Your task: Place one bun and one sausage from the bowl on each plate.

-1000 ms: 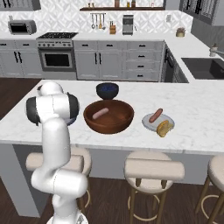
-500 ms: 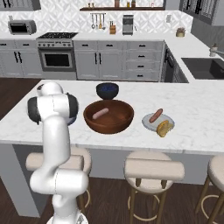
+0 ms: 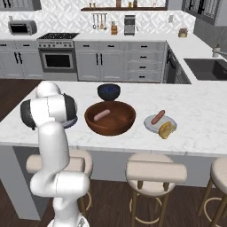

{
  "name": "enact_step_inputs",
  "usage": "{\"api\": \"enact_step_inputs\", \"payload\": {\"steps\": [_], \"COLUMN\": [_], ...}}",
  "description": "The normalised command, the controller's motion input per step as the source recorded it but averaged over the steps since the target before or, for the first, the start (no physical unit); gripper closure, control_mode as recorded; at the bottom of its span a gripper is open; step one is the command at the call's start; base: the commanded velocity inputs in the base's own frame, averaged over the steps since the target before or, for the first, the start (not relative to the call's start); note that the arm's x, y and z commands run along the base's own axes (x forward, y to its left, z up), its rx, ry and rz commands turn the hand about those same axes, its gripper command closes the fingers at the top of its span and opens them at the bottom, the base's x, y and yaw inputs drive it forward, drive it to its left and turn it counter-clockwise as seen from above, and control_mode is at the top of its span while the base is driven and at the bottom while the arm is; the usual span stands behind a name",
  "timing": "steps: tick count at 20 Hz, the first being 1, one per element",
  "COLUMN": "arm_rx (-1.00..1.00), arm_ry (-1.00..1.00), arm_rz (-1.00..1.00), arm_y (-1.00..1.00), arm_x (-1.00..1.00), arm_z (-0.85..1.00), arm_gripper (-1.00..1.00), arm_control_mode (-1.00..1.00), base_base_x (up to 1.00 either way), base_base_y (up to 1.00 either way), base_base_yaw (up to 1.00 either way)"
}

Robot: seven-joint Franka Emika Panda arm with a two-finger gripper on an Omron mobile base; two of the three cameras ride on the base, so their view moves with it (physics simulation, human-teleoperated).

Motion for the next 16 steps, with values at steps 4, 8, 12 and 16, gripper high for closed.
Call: {"api": "enact_step_inputs", "payload": {"steps": [4,8,12,16], "arm_rx": [0.11,0.20,0.21,0.19], "arm_ry": [-0.23,-0.06,0.06,0.14], "arm_rz": [-0.08,-0.21,-0.30,-0.30], "arm_y": [-0.84,-1.00,-1.00,-1.00], "arm_x": [-0.77,-0.86,-0.38,0.00], "arm_z": [1.00,0.97,0.77,0.31], "arm_gripper": [-1.00,-1.00,-1.00,-1.00], "arm_control_mode": [-1.00,-1.00,-1.00,-1.00], "base_base_x": [0.00,0.00,0.00,0.00], "base_base_y": [0.00,0.00,0.00,0.00], "base_base_yaw": [0.00,0.00,0.00,0.00]}}
